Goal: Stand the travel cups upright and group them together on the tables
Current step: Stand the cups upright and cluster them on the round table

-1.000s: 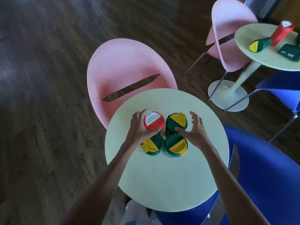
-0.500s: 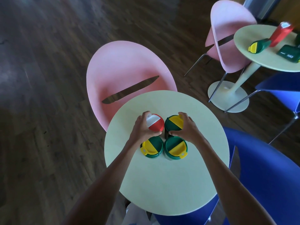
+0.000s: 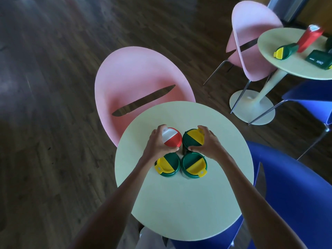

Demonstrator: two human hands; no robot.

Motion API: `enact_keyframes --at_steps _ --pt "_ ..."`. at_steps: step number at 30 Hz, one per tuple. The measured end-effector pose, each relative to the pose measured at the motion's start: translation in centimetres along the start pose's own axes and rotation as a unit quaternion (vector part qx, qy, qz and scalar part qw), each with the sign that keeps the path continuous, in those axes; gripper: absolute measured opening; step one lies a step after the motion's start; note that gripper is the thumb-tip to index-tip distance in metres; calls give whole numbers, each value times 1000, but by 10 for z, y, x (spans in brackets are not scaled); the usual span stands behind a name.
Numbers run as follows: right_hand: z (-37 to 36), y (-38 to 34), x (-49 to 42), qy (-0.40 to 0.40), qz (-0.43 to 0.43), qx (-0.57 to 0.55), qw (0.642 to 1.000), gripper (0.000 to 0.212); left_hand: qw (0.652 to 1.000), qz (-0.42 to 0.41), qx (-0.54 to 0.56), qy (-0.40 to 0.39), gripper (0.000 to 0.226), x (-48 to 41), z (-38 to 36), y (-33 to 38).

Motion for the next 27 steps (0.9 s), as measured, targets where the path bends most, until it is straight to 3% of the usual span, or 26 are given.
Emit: enact_keyframes --at_steps 7,13,19,23,27 --pt "2 2 -1 -27 -1 2 1000 97 999 1 -8 -33 97 -1 2 -2" --pt "10 24 1 -25 -45 -81 995 86 998 35 33 31 78 18 14 -15" --pt "4 29 6 -51 -36 -100 993 100 993 70 93 25 69 37 10 -24" --pt "1 10 4 -35 -6 -65 997 108 993 65 97 22 84 27 6 -15" --pt "-1 -2 0 -21 7 -16 1000 102 998 26 53 25 100 15 5 -7"
Point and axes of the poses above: each hand's wrist, its own x-axis away from the middle knuckle, its own z-axis out of the back of the hand, y = z × x, the point moved 4 cm from there along -x, towards the middle knuckle, and after that the axes turned 14 degrees about -z, right-handed, at the moved point
